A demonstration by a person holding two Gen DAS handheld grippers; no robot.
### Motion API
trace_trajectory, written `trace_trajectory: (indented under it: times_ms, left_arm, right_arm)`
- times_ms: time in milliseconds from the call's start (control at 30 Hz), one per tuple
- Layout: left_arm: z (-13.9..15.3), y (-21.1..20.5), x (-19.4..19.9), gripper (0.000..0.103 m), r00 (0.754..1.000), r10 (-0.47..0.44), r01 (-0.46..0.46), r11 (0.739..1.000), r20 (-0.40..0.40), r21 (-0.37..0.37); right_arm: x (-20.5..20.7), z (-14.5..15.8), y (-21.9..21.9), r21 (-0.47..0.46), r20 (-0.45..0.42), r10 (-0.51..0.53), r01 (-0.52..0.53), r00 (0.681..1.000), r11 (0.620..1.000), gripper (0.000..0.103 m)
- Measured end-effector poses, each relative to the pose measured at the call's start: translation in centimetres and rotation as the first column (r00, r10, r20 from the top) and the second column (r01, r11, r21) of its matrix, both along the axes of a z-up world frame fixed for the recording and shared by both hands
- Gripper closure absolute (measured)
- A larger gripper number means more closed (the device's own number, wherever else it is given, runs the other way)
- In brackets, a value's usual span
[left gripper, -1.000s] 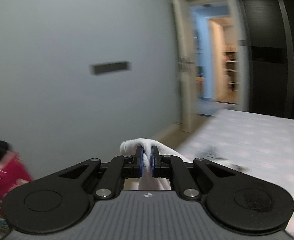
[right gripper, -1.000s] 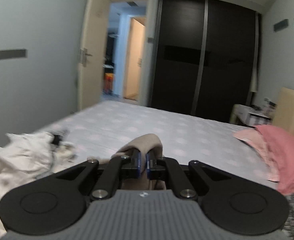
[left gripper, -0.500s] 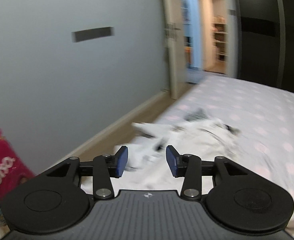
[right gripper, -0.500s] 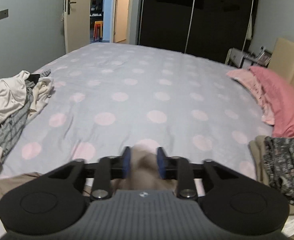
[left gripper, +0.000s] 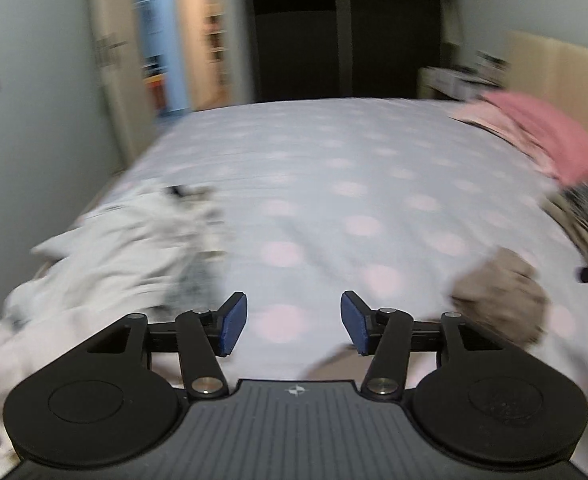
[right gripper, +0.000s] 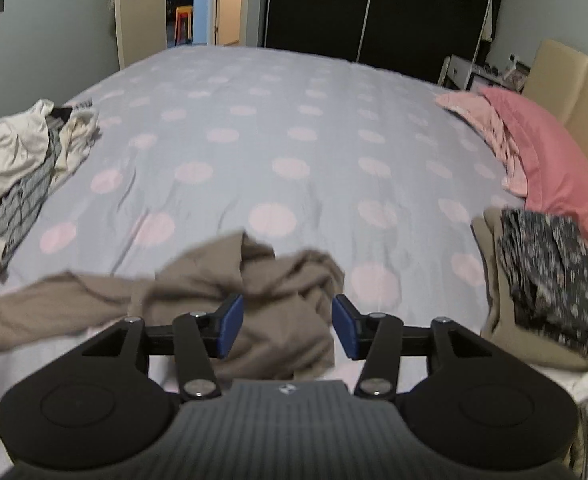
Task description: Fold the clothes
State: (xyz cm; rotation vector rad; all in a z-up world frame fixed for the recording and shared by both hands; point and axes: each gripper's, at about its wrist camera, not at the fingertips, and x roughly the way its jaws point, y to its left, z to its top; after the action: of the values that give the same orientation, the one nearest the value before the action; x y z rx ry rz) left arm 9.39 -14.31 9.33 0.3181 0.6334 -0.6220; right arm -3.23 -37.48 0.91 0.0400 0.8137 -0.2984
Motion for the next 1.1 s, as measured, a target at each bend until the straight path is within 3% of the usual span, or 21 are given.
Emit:
trace_trajectory:
  times_ms: [200,300,433,467,533,600,667,800,1000,1100]
  left_arm:
    - [-3.3,-8.3,-4.7,0.043,0.976,-0.216,0.217,0.976,-0.023,0.02]
    - [-5.4,-12.7,-5.6,0.043,0.96,-0.27,0.272,0.962,-0.068,0.022]
    - [-8.1,-17.1,-5.3,0.044,0.955,-0.267,0.273,0.962,-0.131,0.028]
    - [-8.9,-17.9,-4.8,0.046,0.956,-0.252,0.26,0.965,-0.151,0.032]
    - [-10.3,-19.1,-3.8,0.072,0.953,-0.229,0.24,0.97,-0.2,0.033]
    - [-11.5,-19.8,-2.9,0.082,0.945,-0.21,0.225,0.974,-0.249,0.031]
    - [-11.8,-19.7,-2.6,0.094,0.948,-0.192,0.212,0.976,-0.254,0.051]
    - [-11.7,-18.4,-3.2,0.098,0.942,-0.198,0.23,0.969,-0.271,0.094]
    - [-10.8,-12.9,-6.8,0.099,0.893,-0.233,0.296,0.949,-0.385,0.111]
    - [-10.6,-10.0,-10.1,0.099,0.859,-0.241,0.31,0.947,-0.452,0.084]
  right_arm:
    - [-3.6,-3.4,-0.5,0.057,-0.044,0.001,0.001,0.999,0.998,0.047]
    - [-5.3,-5.3,-0.7,0.07,-0.065,0.007,-0.002,0.998,0.998,0.045]
    - [-6.5,-7.2,-0.8,0.075,-0.073,-0.004,0.009,0.997,0.997,0.045]
    - [-6.8,-7.7,-0.7,0.075,-0.072,-0.008,0.013,0.997,0.997,0.044]
    - [-7.5,-8.7,-0.5,0.071,-0.062,-0.025,0.03,0.998,0.997,0.044]
    - [-8.2,-9.8,-0.1,0.069,-0.062,-0.034,0.038,0.998,0.997,0.043]
    - [-8.7,-10.9,0.2,0.071,-0.078,-0.02,0.026,0.997,0.997,0.042]
    - [-9.5,-12.1,0.9,0.044,-0.108,0.023,-0.019,0.994,0.999,0.039]
    - [-10.2,-11.9,1.4,0.011,-0.1,0.035,-0.034,0.994,0.999,0.039]
    - [-10.4,-11.6,2.0,0.014,-0.088,0.047,-0.046,0.995,0.999,0.038]
